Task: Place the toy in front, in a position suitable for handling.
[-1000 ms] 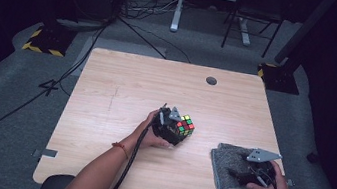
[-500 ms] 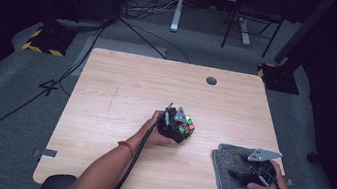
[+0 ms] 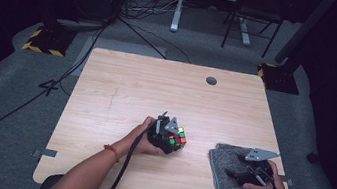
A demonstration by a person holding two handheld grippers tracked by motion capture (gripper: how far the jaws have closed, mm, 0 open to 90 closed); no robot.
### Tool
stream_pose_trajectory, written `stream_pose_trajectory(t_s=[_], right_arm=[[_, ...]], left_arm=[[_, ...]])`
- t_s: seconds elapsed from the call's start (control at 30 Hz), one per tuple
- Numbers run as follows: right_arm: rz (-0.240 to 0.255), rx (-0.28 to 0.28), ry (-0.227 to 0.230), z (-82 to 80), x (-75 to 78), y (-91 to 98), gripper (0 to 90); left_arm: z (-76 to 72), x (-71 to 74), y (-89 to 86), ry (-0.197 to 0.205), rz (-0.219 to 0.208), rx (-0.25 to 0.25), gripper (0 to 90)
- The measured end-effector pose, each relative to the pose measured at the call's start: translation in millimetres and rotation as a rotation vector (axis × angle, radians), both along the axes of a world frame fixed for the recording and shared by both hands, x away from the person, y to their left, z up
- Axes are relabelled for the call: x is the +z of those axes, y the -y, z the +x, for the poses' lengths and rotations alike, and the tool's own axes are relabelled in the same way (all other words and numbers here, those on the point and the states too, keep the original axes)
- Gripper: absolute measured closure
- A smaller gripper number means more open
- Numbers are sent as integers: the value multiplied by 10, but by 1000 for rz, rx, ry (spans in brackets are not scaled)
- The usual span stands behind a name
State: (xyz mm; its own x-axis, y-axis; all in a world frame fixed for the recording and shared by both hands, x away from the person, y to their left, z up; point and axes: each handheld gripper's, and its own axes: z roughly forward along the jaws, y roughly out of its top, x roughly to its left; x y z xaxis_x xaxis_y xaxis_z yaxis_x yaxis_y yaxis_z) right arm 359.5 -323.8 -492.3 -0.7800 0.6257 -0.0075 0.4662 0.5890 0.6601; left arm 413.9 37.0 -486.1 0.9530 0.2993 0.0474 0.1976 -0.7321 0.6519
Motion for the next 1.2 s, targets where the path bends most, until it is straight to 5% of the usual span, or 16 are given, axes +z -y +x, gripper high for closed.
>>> stream_pose_trajectory(t_s=[0.3, 0.57, 0.7, 0.9, 1.2], right_arm=[[3, 30, 5, 21, -6, -306, 215], [-4, 64, 4, 24, -1, -549, 215], [-41, 100, 43, 3, 52, -721, 242], [-43, 176, 11, -52, 106, -735, 285], [-11, 169, -8, -48, 19, -678, 287]], left_arm=[[-303, -6, -206, -40, -4, -34, 334], [-429, -13, -309, -40, -9, -47, 334], [-484, -12, -356, -39, -5, -45, 332], [-542, -15, -427, -37, -2, -33, 327], [-552, -52, -442, -26, -14, 12, 239]])
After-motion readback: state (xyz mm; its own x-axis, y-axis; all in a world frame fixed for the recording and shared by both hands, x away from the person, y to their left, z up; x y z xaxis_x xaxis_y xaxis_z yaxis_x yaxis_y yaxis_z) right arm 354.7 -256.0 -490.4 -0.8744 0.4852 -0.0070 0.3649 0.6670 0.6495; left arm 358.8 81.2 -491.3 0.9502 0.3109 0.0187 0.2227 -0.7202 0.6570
